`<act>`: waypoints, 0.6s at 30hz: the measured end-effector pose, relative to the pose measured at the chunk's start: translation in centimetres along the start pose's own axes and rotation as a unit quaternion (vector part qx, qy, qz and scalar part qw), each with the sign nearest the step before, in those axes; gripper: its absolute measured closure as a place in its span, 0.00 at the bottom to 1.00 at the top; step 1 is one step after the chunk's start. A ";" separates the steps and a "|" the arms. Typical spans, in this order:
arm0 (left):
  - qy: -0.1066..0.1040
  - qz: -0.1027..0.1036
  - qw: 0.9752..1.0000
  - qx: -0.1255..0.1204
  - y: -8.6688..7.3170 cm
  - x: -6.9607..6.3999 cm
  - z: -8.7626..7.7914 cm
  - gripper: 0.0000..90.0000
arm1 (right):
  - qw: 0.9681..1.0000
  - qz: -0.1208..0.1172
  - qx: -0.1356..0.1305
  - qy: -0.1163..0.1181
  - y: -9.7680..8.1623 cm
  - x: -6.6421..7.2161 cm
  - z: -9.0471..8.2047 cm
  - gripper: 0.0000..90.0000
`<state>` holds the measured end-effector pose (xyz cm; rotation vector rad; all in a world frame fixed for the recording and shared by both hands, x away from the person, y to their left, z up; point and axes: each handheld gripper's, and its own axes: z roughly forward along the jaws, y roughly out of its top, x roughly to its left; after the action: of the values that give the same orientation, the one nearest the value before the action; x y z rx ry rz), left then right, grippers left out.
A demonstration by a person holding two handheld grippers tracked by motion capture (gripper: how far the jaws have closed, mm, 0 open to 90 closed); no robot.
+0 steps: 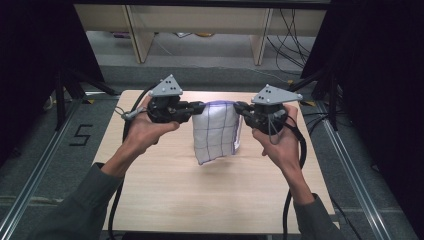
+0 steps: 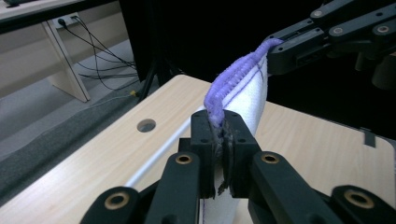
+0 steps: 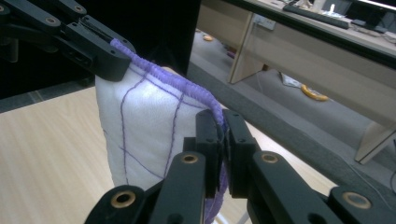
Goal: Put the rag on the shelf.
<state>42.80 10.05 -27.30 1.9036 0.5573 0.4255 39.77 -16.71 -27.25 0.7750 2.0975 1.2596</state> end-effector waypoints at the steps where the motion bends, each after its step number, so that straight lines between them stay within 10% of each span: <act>1: 0.003 -0.004 1.000 0.000 0.2 0.3 0.2 0.93 | 1.000 0.006 0.000 -0.002 0.3 -0.5 0.3 0.96; 18: 0.031 -0.029 0.999 -0.015 3.9 3.7 1.8 0.93 | 1.000 0.020 -0.008 -0.016 3.4 -2.8 1.4 0.96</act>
<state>47.53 9.43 -24.21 1.8464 0.6434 0.4536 43.29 -16.55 -24.25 0.8281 2.0529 1.2758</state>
